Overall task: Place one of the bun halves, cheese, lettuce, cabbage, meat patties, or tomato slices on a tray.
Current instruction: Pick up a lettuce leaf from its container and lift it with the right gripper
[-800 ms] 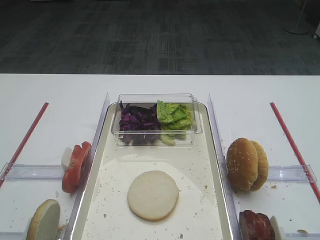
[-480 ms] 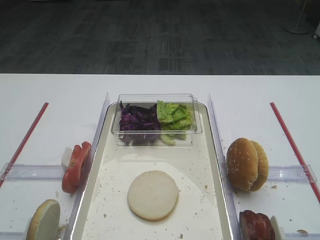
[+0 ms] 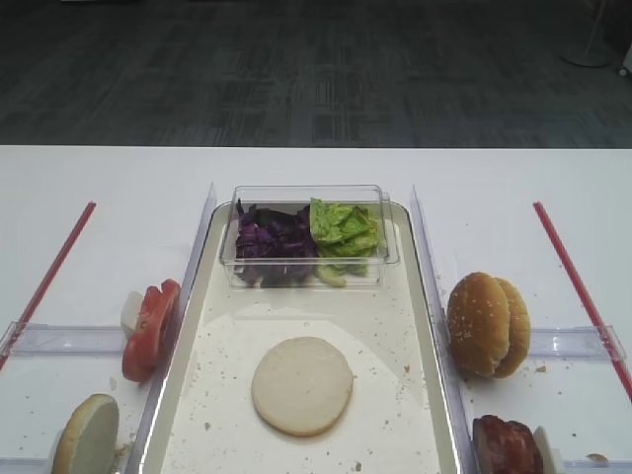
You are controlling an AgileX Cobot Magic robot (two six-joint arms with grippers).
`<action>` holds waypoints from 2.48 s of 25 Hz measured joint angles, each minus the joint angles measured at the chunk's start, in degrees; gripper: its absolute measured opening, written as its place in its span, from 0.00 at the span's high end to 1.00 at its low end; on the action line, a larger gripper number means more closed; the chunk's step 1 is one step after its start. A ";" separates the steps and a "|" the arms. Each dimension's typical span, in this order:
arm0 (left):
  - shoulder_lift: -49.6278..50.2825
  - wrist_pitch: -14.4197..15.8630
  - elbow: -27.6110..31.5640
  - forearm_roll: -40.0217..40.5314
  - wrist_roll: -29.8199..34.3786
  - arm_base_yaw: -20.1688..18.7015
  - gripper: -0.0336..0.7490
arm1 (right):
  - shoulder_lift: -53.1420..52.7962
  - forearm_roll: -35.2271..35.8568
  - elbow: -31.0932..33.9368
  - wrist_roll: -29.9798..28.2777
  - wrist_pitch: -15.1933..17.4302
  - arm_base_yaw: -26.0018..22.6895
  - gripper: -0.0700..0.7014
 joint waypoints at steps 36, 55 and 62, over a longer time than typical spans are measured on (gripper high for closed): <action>0.00 0.00 0.00 0.00 0.00 0.00 0.39 | 86.23 9.83 -42.00 -3.90 -18.32 0.00 0.11; 0.00 0.00 0.00 0.00 0.00 0.00 0.39 | 114.11 10.75 -58.96 -5.56 -14.38 0.00 0.11; 0.00 0.00 0.00 0.00 0.00 0.00 0.39 | 117.31 10.75 -60.27 -5.68 -12.84 0.00 0.11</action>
